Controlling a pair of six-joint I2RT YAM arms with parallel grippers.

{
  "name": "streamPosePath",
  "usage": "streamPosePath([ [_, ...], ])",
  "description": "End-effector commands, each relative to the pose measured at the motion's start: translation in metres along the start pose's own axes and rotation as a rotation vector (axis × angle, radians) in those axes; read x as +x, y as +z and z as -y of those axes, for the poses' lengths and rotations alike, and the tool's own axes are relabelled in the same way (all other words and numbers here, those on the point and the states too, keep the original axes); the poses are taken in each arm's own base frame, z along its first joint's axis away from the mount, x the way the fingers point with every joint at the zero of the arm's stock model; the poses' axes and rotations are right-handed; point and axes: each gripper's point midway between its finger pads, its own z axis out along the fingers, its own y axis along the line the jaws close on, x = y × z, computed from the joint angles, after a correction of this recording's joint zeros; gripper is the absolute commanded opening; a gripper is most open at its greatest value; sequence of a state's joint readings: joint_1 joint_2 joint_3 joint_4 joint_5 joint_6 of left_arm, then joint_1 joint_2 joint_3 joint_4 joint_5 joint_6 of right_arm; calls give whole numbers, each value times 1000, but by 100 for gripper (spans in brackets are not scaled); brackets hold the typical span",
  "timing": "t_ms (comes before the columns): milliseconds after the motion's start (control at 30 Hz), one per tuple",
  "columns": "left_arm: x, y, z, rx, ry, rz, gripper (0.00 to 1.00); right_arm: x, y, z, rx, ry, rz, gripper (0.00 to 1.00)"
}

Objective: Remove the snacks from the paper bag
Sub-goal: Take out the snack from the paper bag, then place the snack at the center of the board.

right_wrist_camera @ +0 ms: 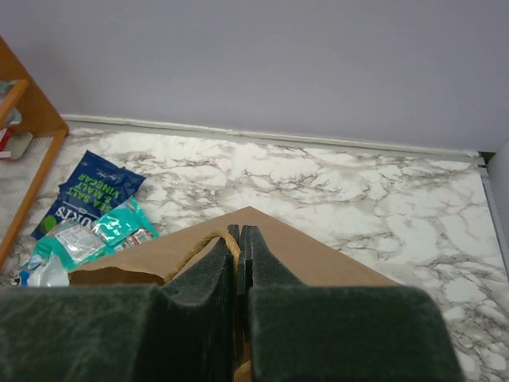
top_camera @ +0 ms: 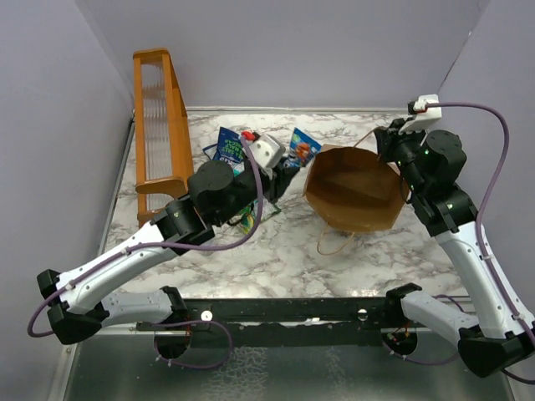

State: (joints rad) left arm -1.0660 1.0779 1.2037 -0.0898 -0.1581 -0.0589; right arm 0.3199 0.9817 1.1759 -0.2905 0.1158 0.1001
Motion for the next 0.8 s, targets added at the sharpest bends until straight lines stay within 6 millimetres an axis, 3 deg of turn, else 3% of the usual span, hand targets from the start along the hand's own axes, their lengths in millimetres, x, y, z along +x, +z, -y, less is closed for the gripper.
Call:
streamPosePath([
  [0, -11, 5, -66, -213, -14, -19, 25, -9, -7, 20, 113, -16, -11, 2],
  [133, 0, 15, -103, -311, -100, -49, 26, -18, -18, 29, 154, -31, 6, 2],
  [267, 30, 25, -134, -409, -122, -141, 26, -36, -31, 26, 134, -27, 45, 2],
  [367, 65, 23, -163, -535, -126, -214, 26, -48, -39, 16, 72, -21, 78, 2],
  [500, 131, 23, -193, -611, -180, -349, 26, -61, -47, 0, -20, -9, 129, 2],
  [567, 155, 19, -206, -646, -202, -395, 26, -67, -50, -8, -66, 6, 152, 2],
  [767, 197, 8, -234, -727, -225, -470, 27, -77, -59, -30, -189, 16, 182, 2],
])
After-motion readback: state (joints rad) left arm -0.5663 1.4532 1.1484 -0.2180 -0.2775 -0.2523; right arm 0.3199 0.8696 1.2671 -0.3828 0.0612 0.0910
